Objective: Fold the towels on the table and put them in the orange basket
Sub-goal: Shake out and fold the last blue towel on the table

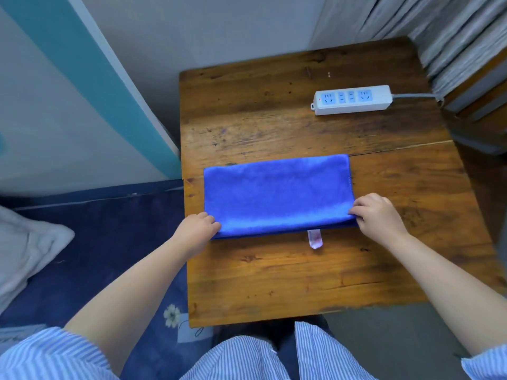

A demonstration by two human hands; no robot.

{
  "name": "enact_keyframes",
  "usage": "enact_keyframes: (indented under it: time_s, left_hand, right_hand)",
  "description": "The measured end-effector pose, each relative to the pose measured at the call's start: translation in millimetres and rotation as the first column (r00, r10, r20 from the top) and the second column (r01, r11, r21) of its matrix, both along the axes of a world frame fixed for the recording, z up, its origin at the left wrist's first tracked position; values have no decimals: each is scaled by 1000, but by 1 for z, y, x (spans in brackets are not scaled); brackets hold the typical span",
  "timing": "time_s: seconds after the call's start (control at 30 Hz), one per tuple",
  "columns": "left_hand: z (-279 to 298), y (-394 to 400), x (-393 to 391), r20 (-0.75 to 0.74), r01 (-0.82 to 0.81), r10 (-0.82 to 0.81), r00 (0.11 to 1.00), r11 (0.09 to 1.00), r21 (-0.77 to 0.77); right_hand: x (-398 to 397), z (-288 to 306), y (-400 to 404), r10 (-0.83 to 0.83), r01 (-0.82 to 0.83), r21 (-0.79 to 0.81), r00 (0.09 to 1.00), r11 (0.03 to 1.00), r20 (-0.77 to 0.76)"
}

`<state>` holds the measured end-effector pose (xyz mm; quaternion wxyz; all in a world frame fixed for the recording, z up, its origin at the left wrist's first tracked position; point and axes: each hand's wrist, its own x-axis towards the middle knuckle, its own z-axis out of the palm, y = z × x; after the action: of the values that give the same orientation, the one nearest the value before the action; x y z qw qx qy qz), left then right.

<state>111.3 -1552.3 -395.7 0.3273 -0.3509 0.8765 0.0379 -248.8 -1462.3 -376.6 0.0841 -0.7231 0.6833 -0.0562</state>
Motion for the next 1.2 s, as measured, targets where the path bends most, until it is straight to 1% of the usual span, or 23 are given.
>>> enact_keyframes:
  time_s: [0.2, 0.33, 0.37, 0.47, 0.53, 0.57, 0.6, 0.63, 0.67, 0.7, 0.77, 0.8, 0.87, 0.93, 0.97, 1.07, 1.2]
  left_hand:
    - [-12, 15, -1, 38, -70, 70, 997, 997, 21]
    - [-16, 23, -1, 45, -104, 102, 994, 994, 31]
    - [-12, 24, -3, 20, -110, 110, 994, 994, 16]
    - [4, 19, -14, -225, -107, 79, 971, 988, -115]
    - [5, 11, -26, -404, -187, 122, 907, 974, -125]
    - [3, 6, -34, -477, -248, 178, 861, 965, -88]
    - [1, 1, -44, -562, -330, 265, 784, 944, -17]
    - [-3, -7, -57, -636, -419, 363, 681, 905, 68]
    - [-8, -12, -69, -675, -502, 449, 586, 855, 132]
    - [-17, -18, -80, -682, -544, 490, 543, 824, 158]
    - [-26, -29, -99, -688, -583, 514, 512, 796, 161]
    - [-34, -37, -107, -685, -586, 508, 522, 797, 144]
    - [-47, -45, -116, -647, -576, 483, 591, 814, 82]
    - [-64, -50, -113, -573, -562, 473, 669, 827, 27]
    - [-68, -51, -109, -554, -556, 467, 689, 831, 8]
    - [-74, -51, -91, -524, -573, 486, 699, 819, -5]
    - [-76, -58, -63, -491, -644, 557, 670, 765, -12]
  right_hand:
    - [-2, -15, 15, 35, -39, -33, 995, 999, -96]
    - [0, -31, 28, -12, 9, -28, 993, 1000, -116]
    - [0, -32, 31, -49, 48, -13, 994, 999, -102]
    - [2, -32, 31, -151, 150, -35, 988, 988, -38]
    - [10, -30, 20, -161, 161, -81, 987, 984, 4]
    - [17, -29, 11, -149, 151, -96, 989, 984, 24]
    - [28, -28, 1, -125, 128, -108, 991, 986, 40]
    - [40, -29, -12, -93, 99, -125, 994, 987, 49]
    - [53, -29, -25, -64, 71, -134, 996, 988, 61]
    - [66, -33, -37, -50, 59, -133, 996, 989, 74]
    - [90, -39, -61, -36, 42, -62, 994, 997, 106]
    - [99, -46, -74, -41, 41, 3, 992, 999, 119]
    - [113, -58, -91, -67, 48, 139, 989, 989, 134]
    - [119, -76, -104, -67, 48, 190, 993, 981, 97]
    - [117, -81, -107, -64, 47, 205, 995, 978, 76]
    - [93, -87, -110, -90, 81, 211, 995, 974, 34]
    - [43, -83, -97, -285, 280, 196, 959, 940, -6]
